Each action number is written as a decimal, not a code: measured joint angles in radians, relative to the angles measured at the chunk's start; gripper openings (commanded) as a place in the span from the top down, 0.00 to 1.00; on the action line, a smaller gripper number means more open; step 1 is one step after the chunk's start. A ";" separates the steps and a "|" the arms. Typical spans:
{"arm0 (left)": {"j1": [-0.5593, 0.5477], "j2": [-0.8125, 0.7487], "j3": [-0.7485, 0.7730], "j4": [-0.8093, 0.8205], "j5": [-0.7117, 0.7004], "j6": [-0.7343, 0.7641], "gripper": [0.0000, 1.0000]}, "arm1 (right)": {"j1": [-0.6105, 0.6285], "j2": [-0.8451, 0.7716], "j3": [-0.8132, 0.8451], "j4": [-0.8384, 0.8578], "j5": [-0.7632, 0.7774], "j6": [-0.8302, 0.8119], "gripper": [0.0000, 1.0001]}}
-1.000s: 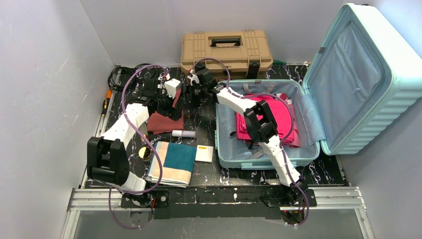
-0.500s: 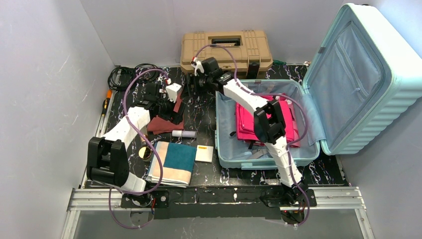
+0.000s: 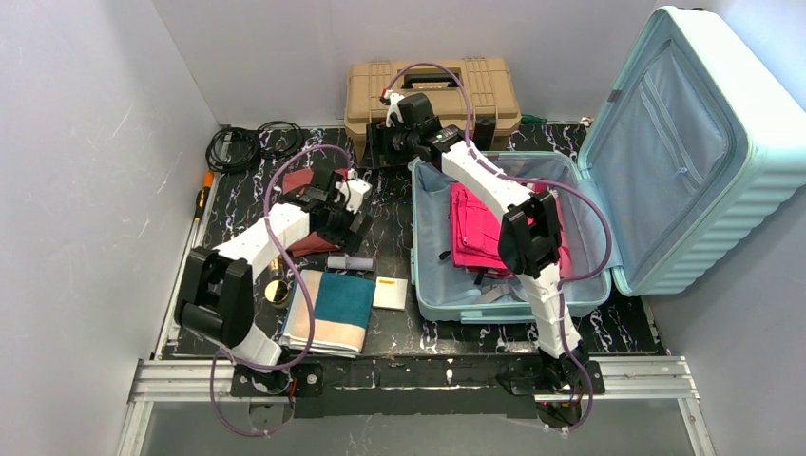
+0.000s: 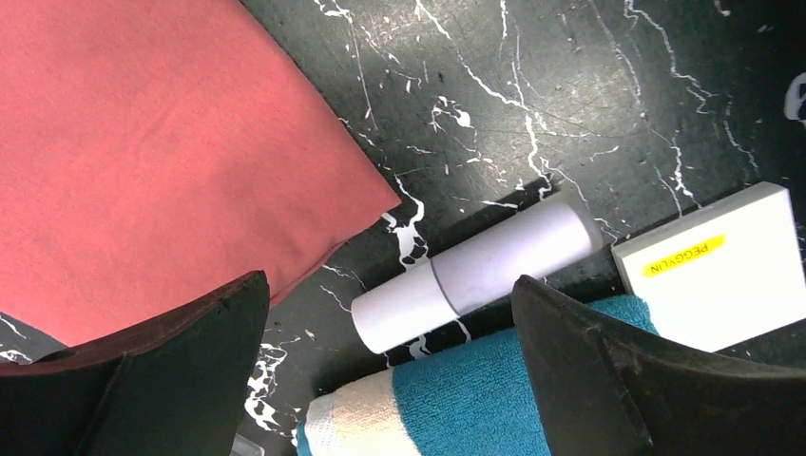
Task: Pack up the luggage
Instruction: Pick up the clothes at the center of the board.
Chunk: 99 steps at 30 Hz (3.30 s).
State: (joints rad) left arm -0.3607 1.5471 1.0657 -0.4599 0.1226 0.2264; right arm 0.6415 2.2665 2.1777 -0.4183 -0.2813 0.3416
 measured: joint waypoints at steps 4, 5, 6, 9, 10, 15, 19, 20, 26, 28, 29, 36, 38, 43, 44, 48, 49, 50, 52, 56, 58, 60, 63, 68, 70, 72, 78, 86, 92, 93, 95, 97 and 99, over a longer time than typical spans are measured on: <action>-0.024 0.047 0.020 -0.003 -0.083 -0.015 0.04 | 0.000 0.000 -0.001 -0.008 0.024 -0.003 0.21; -0.024 0.060 0.023 -0.001 -0.102 -0.018 0.05 | 0.000 0.000 -0.001 -0.008 0.026 -0.003 0.21; -0.024 0.071 0.024 0.002 -0.116 -0.021 0.06 | 0.000 0.000 -0.001 -0.009 0.026 -0.003 0.21; -0.024 0.108 0.026 0.011 -0.158 -0.027 0.09 | 0.000 0.000 -0.002 -0.010 0.029 -0.003 0.21; -0.026 0.116 0.027 0.011 -0.167 -0.029 0.11 | 0.000 0.000 -0.002 -0.011 0.029 -0.003 0.21; -0.046 0.135 0.039 0.019 -0.194 -0.031 0.20 | -0.004 0.000 -0.002 -0.013 0.028 -0.002 0.21; -0.071 0.148 0.058 0.032 -0.198 -0.029 0.28 | -0.010 0.000 -0.002 -0.018 0.027 -0.001 0.21; -0.079 0.153 0.061 0.037 -0.201 -0.029 0.29 | -0.012 0.000 -0.002 -0.019 0.025 -0.001 0.21; -0.116 0.201 0.063 0.053 -0.255 -0.013 0.30 | -0.019 0.001 -0.002 -0.023 0.016 0.006 0.21; -0.119 0.220 0.063 0.056 -0.281 -0.010 0.31 | -0.020 0.002 -0.002 -0.024 0.014 0.011 0.21; -0.119 0.228 0.063 0.058 -0.294 -0.007 0.34 | -0.022 0.004 -0.002 -0.024 0.011 0.015 0.21; -0.119 0.243 0.064 0.068 -0.330 0.000 0.72 | -0.027 0.022 -0.002 -0.022 -0.024 0.034 0.21; -0.118 0.244 0.064 0.069 -0.330 -0.001 0.85 | -0.028 0.026 -0.002 -0.019 -0.035 0.042 0.21; -0.114 0.243 0.064 0.075 -0.333 -0.002 1.00 | -0.032 0.032 -0.017 0.003 -0.066 0.075 0.21; -0.114 0.241 0.063 0.078 -0.332 -0.003 1.00 | -0.032 0.033 -0.021 0.008 -0.071 0.082 0.21; -0.107 0.225 0.045 0.102 -0.328 -0.011 1.00 | -0.030 0.047 -0.034 0.040 -0.099 0.130 0.21; -0.105 0.218 0.039 0.109 -0.322 -0.012 1.00 | -0.028 0.051 -0.040 0.049 -0.109 0.148 0.21; -0.098 0.210 0.033 0.118 -0.317 -0.018 1.00 | -0.026 0.053 -0.047 0.058 -0.116 0.161 0.21; -0.087 0.186 0.014 0.131 -0.303 -0.026 1.00 | -0.021 0.062 -0.065 0.095 -0.134 0.206 0.21; -0.058 0.113 -0.032 0.180 -0.270 -0.042 1.00 | -0.013 0.076 -0.106 0.176 -0.150 0.270 0.20; -0.041 0.065 -0.063 0.211 -0.254 -0.047 1.00 | -0.011 0.077 -0.108 0.194 -0.153 0.298 0.20; -0.027 0.026 -0.088 0.237 -0.238 -0.052 1.00 | -0.008 0.080 -0.108 0.211 -0.151 0.321 0.20; -0.011 -0.012 -0.115 0.266 -0.218 -0.060 1.00 | -0.002 0.087 -0.108 0.237 -0.147 0.343 0.20; 0.010 -0.038 -0.144 0.298 -0.189 -0.077 1.00 | 0.010 0.103 -0.108 0.294 -0.133 0.372 0.20; 0.016 -0.042 -0.152 0.310 -0.183 -0.083 1.00 | 0.016 0.109 -0.108 0.317 -0.130 0.383 0.20; 0.023 -0.052 -0.167 0.320 -0.176 -0.091 1.00 | 0.024 0.114 -0.108 0.340 -0.126 0.393 0.20; 0.060 -0.099 -0.207 0.341 -0.144 -0.116 1.00 | 0.101 0.163 -0.108 0.309 -0.179 0.419 0.20; 0.071 -0.122 -0.224 0.356 -0.108 -0.133 1.00 | 0.141 0.180 -0.132 0.211 -0.185 0.414 0.20; 0.072 -0.135 -0.235 0.364 -0.092 -0.138 1.00 | 0.118 0.180 -0.147 0.215 -0.185 0.433 0.20; 0.075 -0.139 -0.239 0.363 -0.089 -0.138 1.00 | 0.116 0.180 -0.147 0.216 -0.185 0.436 0.20; 0.078 -0.143 -0.240 0.361 -0.085 -0.138 1.00 | 0.115 0.180 -0.147 0.219 -0.185 0.441 0.20; 0.083 -0.148 -0.240 0.360 -0.078 -0.138 1.00 | 0.115 0.182 -0.147 0.218 -0.185 0.443 0.20; 0.087 -0.153 -0.240 0.354 -0.068 -0.138 1.00 | 0.115 0.185 -0.146 0.220 -0.185 0.445 0.19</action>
State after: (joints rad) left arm -0.2737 1.3937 0.8253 -0.1055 0.0547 0.0887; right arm 0.7567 2.4519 2.0312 -0.1986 -0.4660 0.7864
